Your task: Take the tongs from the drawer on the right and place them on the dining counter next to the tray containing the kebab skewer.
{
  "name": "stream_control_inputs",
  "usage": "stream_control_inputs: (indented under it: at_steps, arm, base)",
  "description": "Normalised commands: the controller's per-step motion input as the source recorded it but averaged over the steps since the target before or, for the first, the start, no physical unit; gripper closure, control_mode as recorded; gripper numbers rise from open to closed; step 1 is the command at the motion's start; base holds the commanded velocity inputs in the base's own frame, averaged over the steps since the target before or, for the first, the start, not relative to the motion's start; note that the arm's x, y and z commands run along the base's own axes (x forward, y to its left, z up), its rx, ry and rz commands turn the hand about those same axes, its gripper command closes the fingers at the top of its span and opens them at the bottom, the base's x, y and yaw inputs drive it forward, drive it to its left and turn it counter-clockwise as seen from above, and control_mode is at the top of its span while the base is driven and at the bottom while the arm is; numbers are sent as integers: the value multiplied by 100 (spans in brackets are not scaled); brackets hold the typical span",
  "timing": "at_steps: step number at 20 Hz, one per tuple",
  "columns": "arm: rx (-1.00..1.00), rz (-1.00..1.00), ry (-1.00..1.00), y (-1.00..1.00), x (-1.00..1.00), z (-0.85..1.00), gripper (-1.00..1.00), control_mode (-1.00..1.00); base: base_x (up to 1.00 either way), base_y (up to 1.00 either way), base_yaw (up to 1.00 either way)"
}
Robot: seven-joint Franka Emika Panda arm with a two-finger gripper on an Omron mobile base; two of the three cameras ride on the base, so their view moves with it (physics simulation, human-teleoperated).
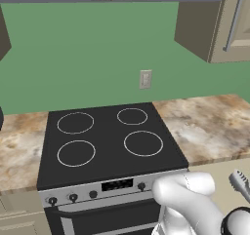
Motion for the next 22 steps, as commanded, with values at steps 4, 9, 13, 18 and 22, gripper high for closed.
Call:
stream_control_inputs:
  at_steps: [4, 9, 13, 18, 22]
  arm:
    - [0, -39, 17, -28, 38, 0, -100, -100]
    - [5, -44, 17, -37, 43, 0, -100, -100]
    - [3, -10, 3, -5, 6, -2, -100, -100]
    - [0, -7, 11, -17, 33, -39, -100, -100]
    - [-2, 0, 13, -29, 30, -55, -100, -100]
  base:
    - [0, 0, 0]
    - [0, 0, 0]
    - [0, 0, 0]
    - [0, 0, 0]
    - [0, 0, 0]
